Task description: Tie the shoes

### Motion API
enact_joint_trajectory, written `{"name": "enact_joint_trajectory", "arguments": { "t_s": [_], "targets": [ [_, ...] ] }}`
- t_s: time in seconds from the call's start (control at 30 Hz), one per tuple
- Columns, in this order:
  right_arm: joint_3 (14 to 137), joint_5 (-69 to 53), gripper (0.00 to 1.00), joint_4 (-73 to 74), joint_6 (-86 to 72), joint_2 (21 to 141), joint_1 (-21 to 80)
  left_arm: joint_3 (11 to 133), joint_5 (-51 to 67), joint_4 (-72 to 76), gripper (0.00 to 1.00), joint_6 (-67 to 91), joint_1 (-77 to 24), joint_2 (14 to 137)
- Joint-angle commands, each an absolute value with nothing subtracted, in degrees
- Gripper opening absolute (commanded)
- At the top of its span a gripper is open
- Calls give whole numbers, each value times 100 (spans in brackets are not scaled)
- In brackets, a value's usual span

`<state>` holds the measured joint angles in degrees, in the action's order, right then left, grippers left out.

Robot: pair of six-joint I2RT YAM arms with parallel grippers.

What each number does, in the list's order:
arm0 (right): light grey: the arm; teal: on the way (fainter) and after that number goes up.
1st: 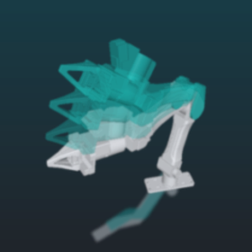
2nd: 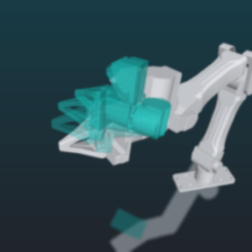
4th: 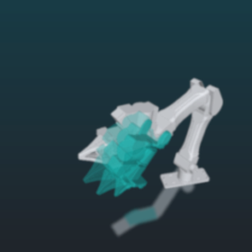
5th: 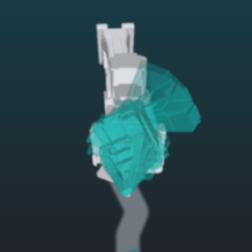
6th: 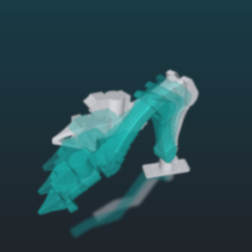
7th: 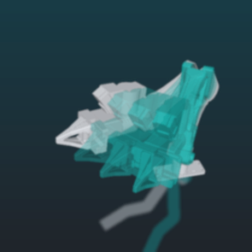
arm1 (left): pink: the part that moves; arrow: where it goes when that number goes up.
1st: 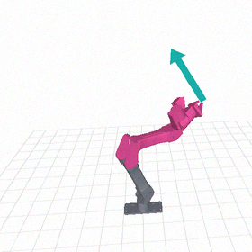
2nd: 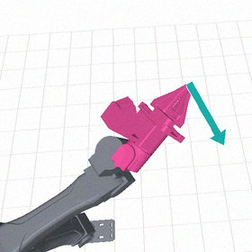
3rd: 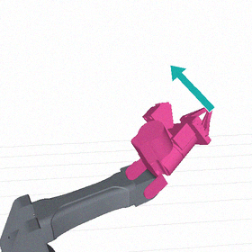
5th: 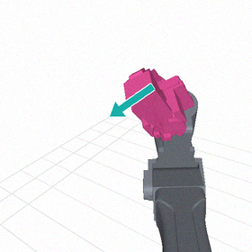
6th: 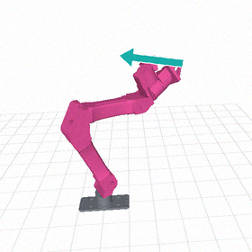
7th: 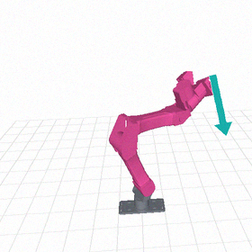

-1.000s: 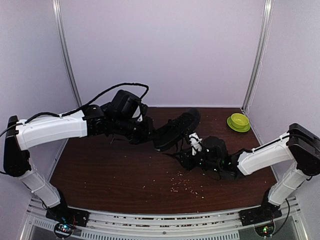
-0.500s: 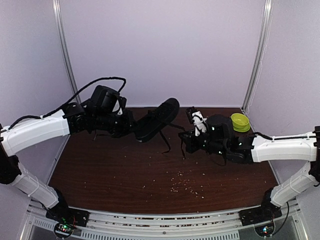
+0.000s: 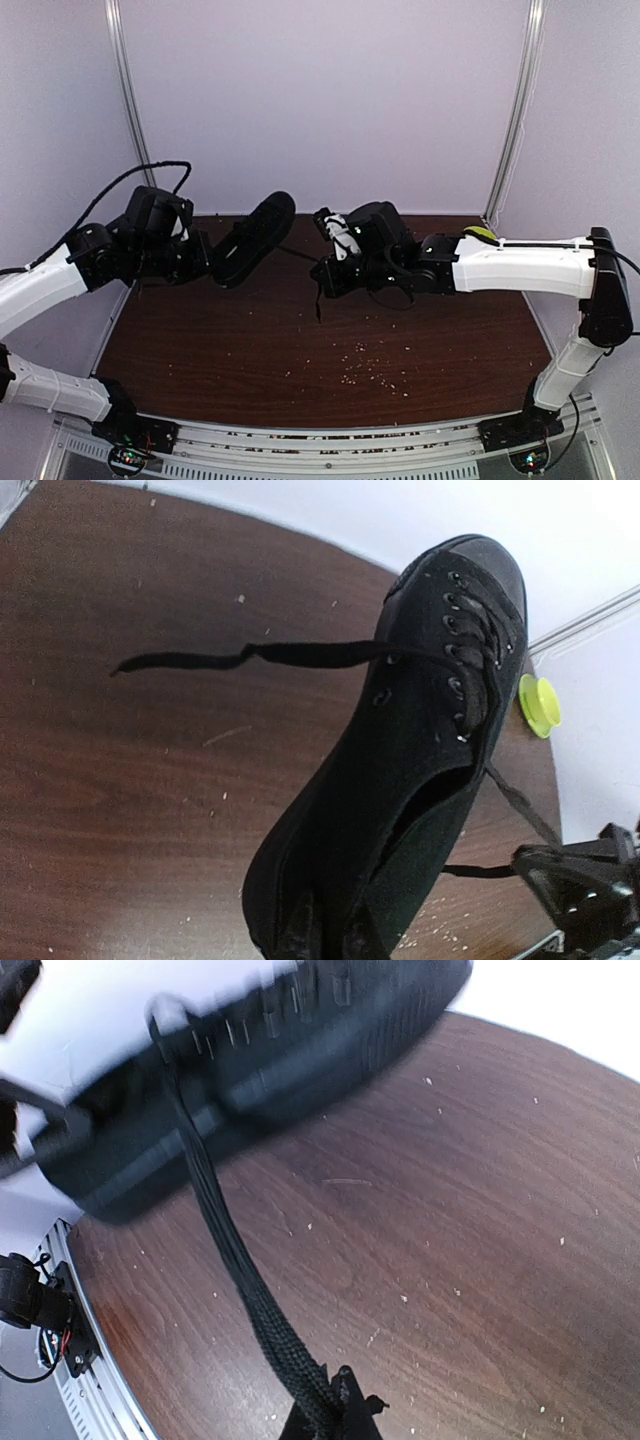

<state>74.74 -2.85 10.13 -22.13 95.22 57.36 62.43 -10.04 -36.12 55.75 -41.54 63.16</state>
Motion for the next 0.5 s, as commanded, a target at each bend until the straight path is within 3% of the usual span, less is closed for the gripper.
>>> {"name": "enact_joint_trajectory", "arguments": {
  "t_s": [0.0,0.13,0.4,0.47],
  "targets": [
    [7293,-265,0,1504,-2595,9294,5752,5266,-1099,-2602,0,6515,-4752,6478],
    [6927,-37,0,2087,-2680,8898,5763,4791,-1265,-1928,0,7534,-5407,7003],
    [6453,524,0,3207,-2635,8239,5774,5272,-1192,-1275,0,8315,-6470,8396],
    [6402,641,0,3301,-2709,8202,5776,5406,-798,-935,6,8364,-6600,8800]
  ]
}}
